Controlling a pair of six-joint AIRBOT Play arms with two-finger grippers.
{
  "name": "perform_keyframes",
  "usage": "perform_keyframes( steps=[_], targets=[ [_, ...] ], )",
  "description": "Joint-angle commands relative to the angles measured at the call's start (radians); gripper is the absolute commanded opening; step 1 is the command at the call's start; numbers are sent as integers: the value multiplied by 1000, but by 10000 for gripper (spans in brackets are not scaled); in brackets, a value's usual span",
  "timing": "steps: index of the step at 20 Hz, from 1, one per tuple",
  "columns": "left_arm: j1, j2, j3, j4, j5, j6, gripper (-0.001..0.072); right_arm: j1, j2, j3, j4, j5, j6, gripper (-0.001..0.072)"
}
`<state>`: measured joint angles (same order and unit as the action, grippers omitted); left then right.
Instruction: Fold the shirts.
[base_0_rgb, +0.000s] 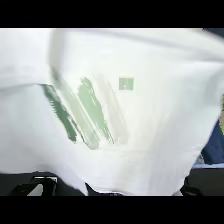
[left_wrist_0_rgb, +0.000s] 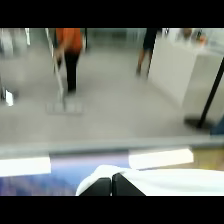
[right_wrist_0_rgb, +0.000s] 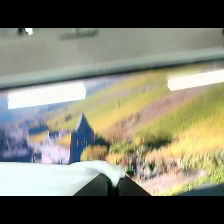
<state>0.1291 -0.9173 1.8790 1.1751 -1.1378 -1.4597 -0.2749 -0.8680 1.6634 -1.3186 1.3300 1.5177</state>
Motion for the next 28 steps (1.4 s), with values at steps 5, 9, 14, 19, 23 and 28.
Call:
perform_keyframes(
  steps=[5,9,14,19,23,28],
  targets=[
    [-6,-391,-582,26,88,20,24,231,-580,-225,-99,-139,37,41],
    [-6,-623,-541,-13,259,20,24,228,-750,-222,-50,-586,234,42],
    [-19,-763,-419,-183,496,20,24,185,-780,-222,-52,-852,309,42],
    [-39,-751,-420,-133,356,50,24,184,-793,-222,-75,-684,192,44],
    [-33,-748,-424,-63,-45,46,25,184,-797,-222,-92,-466,116,44],
    [-41,-755,-472,-50,-182,41,24,187,-832,-224,-107,-218,75,44]
  ],
)
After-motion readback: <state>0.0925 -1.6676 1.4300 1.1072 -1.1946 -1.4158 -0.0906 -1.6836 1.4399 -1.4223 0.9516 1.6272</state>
